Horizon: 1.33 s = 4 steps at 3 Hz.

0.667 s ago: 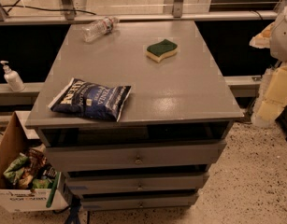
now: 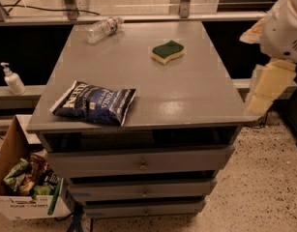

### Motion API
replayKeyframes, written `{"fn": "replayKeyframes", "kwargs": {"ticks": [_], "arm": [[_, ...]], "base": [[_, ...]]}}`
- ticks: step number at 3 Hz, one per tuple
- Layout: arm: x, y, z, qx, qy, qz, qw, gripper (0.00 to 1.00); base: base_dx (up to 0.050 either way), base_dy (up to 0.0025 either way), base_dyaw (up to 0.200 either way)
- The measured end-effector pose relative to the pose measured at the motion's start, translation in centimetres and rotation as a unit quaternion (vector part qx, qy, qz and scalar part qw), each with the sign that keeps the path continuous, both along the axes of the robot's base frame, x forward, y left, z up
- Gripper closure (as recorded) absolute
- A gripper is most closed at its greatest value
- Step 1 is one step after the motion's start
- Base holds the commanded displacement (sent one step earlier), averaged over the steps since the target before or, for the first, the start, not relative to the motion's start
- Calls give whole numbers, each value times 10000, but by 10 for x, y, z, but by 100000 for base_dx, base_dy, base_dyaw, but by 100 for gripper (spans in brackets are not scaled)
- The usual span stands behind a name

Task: Move water bottle near blue chip bag

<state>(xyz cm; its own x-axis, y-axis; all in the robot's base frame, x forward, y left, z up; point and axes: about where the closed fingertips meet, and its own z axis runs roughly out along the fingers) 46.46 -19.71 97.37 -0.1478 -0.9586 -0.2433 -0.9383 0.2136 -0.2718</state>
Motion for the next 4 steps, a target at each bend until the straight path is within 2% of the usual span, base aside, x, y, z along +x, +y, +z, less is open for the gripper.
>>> {"fn": "replayKeyframes", "kwargs": {"ticks": [1, 2, 3, 4], "arm": [[51, 35, -12, 292, -276, 697, 9968, 0], [99, 68, -23, 648, -345, 1255, 9894, 0], [137, 100, -24, 1066, -440, 1656, 9794, 0], [168, 129, -17, 1590, -567, 1865, 9678, 0]], "base": [[0, 0, 0], [0, 0, 0], [0, 0, 0], [0, 0, 0]]}}
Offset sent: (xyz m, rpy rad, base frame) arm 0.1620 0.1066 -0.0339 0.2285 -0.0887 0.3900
